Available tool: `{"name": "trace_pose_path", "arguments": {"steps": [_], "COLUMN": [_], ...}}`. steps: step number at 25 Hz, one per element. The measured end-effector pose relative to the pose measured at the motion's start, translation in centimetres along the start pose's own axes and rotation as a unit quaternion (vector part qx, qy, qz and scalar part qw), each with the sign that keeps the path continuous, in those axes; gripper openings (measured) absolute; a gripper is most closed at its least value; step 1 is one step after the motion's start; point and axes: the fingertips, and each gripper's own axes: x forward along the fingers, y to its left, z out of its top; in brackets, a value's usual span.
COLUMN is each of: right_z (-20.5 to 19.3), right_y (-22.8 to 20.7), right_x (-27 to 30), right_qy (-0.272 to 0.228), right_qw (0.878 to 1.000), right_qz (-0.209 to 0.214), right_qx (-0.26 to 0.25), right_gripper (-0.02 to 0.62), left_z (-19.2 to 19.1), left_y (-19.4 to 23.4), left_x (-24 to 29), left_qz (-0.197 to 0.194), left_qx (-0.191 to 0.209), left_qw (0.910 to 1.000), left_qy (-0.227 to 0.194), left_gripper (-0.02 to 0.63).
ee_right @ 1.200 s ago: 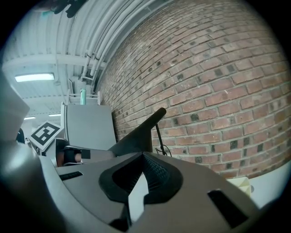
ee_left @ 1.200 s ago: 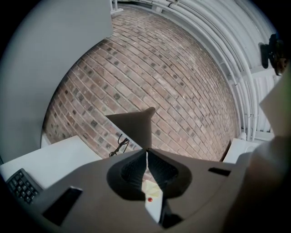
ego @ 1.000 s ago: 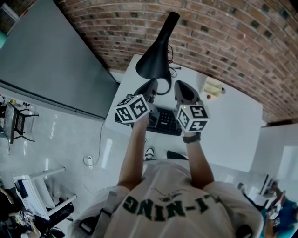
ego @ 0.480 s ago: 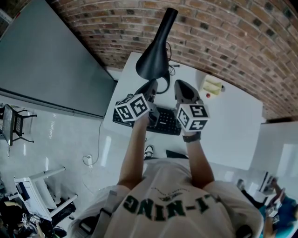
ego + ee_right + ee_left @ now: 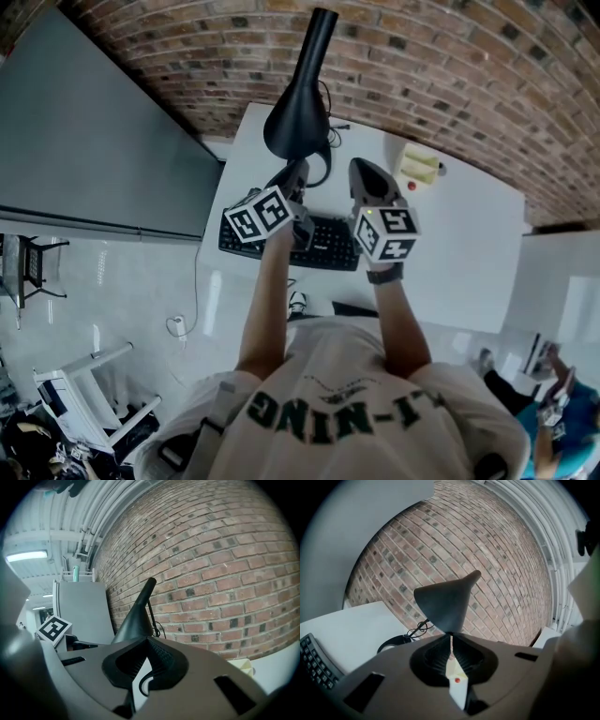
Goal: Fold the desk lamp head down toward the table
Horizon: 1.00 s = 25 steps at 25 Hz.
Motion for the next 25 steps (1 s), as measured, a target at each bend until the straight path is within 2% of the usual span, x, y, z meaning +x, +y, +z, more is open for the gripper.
{"name": "trace_pose_path", "arguments": {"steps": [12, 25], "right_z": [-0.6, -1.5], "right_y": [-2.4, -3.0], "right_x": [1.1, 1.1], "right_qy": [0.010, 0.022], "right_qw": [1.000, 0.999], "right_qz": [-0.018, -0.023], "right_qx": [0.007, 0.007], "right_gripper": [0.002, 0.002], "left_z": [-0.4, -0.4], "left_y": [0.8, 0.8], "left_x": [2.4, 2.7], "left_qz": [-0.001, -0.008], "left_qx": [-0.011, -0.008], "left_qw": [0.9997, 0.9997], "left_qy": [0.021, 0.022], "left_gripper": [0.014, 0.014]}}
